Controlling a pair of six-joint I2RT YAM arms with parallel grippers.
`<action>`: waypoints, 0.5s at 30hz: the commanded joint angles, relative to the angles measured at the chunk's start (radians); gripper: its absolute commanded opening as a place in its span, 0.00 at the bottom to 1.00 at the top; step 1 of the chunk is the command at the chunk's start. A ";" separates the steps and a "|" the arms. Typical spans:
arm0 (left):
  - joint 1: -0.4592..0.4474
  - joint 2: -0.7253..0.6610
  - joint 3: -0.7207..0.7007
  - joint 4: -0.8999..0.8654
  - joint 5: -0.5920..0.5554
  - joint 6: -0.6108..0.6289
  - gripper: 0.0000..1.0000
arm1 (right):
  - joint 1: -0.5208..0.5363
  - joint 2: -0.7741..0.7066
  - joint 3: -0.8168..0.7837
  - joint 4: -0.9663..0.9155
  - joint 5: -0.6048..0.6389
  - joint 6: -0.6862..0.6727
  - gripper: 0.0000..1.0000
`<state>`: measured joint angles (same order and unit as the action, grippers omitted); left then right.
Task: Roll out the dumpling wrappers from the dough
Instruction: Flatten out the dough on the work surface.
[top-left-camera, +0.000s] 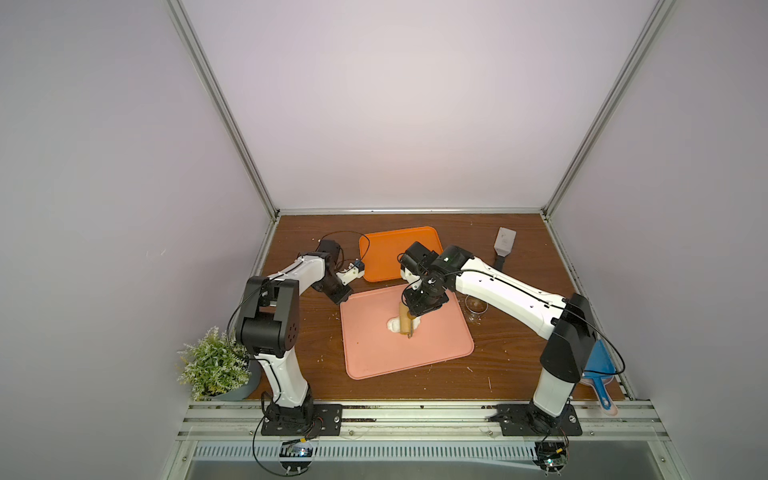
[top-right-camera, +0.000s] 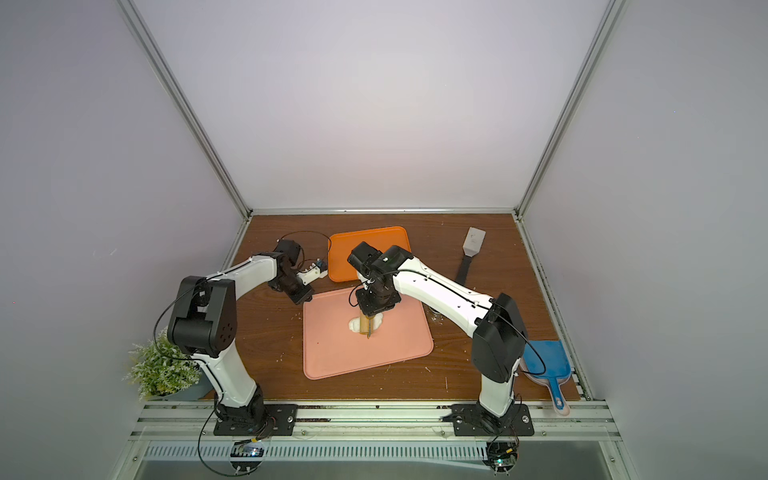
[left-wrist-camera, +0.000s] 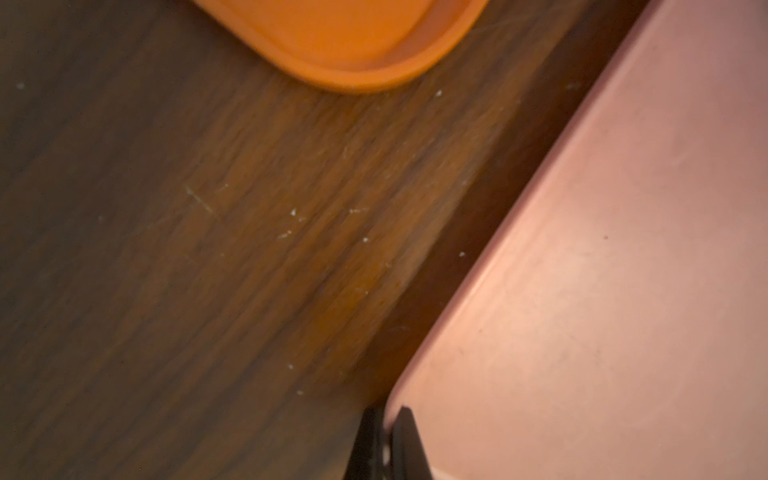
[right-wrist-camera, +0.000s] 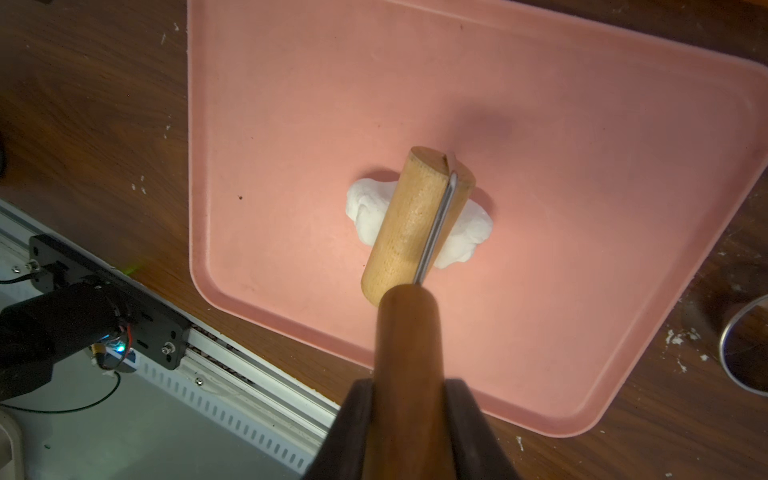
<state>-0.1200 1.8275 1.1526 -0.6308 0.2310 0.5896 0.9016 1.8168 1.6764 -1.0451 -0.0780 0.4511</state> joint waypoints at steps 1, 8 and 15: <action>-0.046 0.073 -0.077 0.047 -0.057 -0.016 0.00 | 0.012 0.051 0.005 0.047 -0.038 -0.017 0.00; -0.058 0.081 -0.124 0.103 -0.072 -0.041 0.00 | 0.011 0.107 -0.063 0.125 -0.074 0.003 0.00; -0.057 0.088 -0.139 0.115 -0.055 -0.047 0.00 | 0.011 0.191 -0.115 0.204 -0.121 0.015 0.00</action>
<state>-0.1417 1.7996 1.0939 -0.5591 0.1898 0.5457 0.8902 1.8542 1.6436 -1.0023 -0.1165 0.4572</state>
